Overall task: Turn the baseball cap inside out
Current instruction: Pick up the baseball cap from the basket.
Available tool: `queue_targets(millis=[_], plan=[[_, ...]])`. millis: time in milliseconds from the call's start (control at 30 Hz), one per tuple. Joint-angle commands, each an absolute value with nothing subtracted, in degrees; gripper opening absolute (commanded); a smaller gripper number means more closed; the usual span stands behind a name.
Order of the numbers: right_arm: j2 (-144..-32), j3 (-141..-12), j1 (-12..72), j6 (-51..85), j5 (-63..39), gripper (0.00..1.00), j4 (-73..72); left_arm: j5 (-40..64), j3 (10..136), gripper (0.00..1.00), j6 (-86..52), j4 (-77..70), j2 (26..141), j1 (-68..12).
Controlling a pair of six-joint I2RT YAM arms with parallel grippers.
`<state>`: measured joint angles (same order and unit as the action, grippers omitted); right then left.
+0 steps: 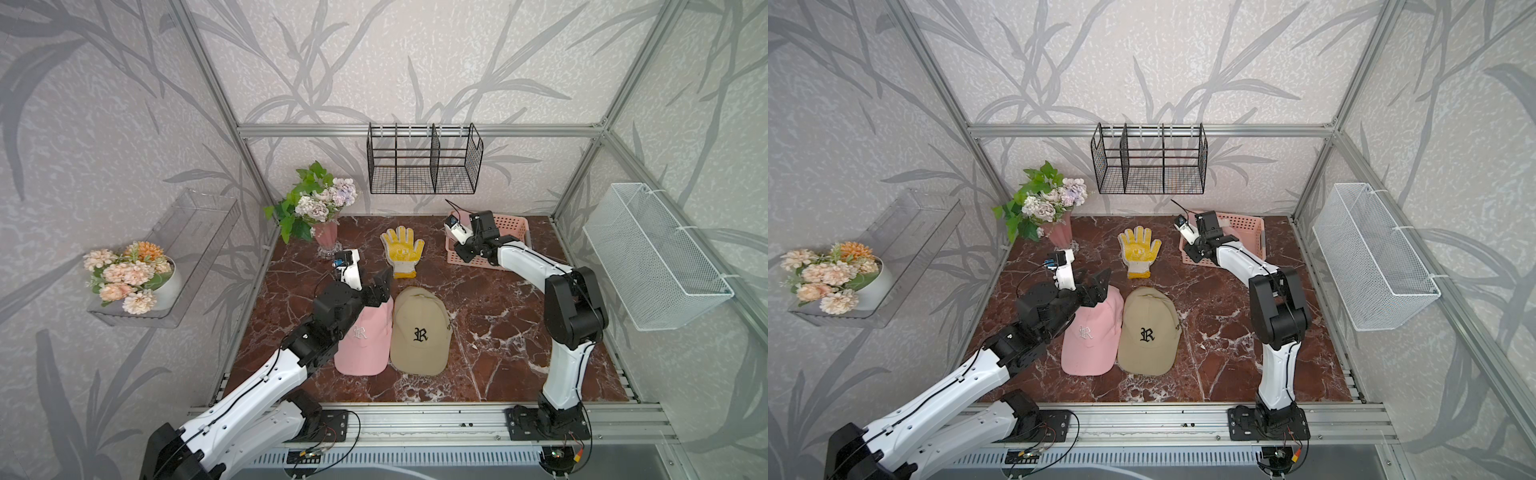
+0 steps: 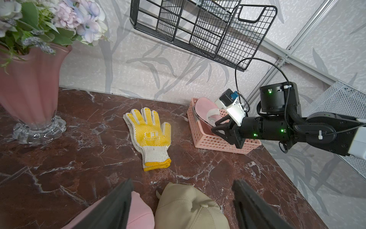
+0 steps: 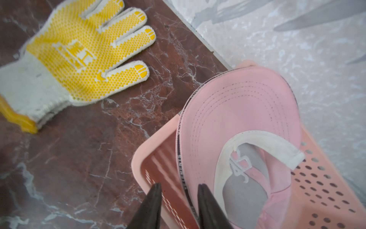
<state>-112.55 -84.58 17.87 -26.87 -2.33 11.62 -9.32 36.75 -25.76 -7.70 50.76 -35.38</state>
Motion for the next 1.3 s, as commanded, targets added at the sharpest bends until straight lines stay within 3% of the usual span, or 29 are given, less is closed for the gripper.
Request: queue_targets(millis=[0,300,600,667,800,900,1267], plan=[[-110.76,-85.43,18.01,-27.07,-2.52,0.41,12.6,-8.89,35.77,0.83,-26.25,-8.26,50.53,-35.03],[-115.55,-87.43,18.19,-27.67,2.12,0.38,10.54,-9.1,35.08,0.83,-26.35,-8.38,50.26,-35.0],[-119.16,-89.3,19.2,-28.78,5.6,0.42,8.78,-9.49,34.56,0.83,-26.27,-8.42,50.32,-34.93],[-120.1,-89.0,19.41,-29.33,7.82,0.35,6.37,-9.49,34.52,0.83,-26.25,-8.55,50.17,-34.9],[-118.43,-85.46,19.77,-31.44,11.65,0.06,-0.94,-9.54,34.54,0.83,-26.06,-8.48,50.13,-34.98],[-114.43,-81.61,19.87,-34.0,14.38,0.0,-7.06,-9.58,34.46,0.83,-25.67,-8.72,50.23,-34.98],[-98.55,-74.46,19.6,-42.31,21.02,0.0,-14.71,-6.07,36.6,0.83,-22.17,-9.59,51.47,-34.96]])
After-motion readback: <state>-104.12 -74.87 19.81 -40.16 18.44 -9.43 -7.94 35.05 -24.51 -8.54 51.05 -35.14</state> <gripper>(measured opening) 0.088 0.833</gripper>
